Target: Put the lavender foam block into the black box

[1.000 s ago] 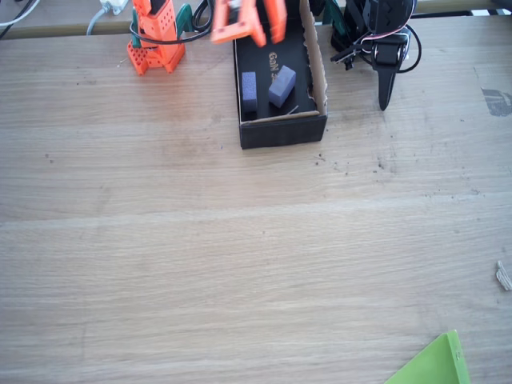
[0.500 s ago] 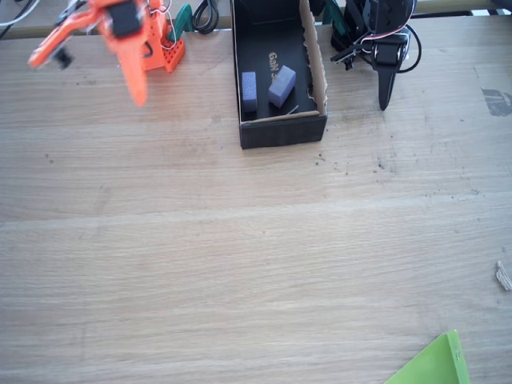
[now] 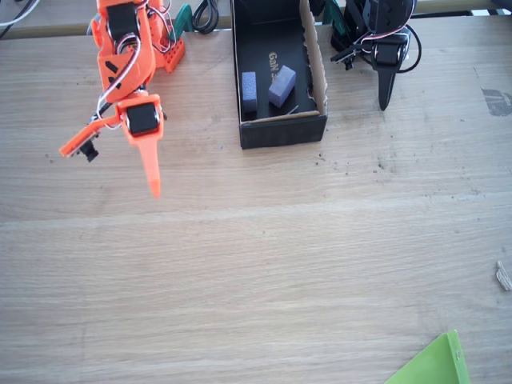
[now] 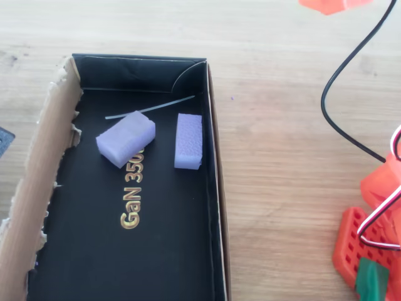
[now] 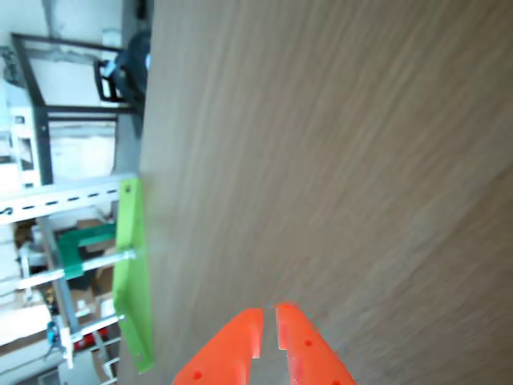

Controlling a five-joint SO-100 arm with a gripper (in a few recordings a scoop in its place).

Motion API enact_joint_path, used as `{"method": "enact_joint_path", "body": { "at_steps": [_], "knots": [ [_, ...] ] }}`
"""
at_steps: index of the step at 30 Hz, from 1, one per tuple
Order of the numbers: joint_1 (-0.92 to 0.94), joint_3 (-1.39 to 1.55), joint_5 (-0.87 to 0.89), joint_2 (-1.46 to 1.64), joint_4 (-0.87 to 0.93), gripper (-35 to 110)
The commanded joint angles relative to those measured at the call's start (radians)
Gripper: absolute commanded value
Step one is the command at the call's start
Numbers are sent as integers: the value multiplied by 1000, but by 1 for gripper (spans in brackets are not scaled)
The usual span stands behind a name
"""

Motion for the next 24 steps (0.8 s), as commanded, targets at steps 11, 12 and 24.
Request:
{"method": "enact_joint_path", "body": {
  "at_steps": [11, 12, 24],
  "knots": [
    [54, 419, 52, 396, -69, 0],
    [61, 431, 51, 405, -64, 0],
    [52, 699, 69, 862, 124, 0]
  ]
}}
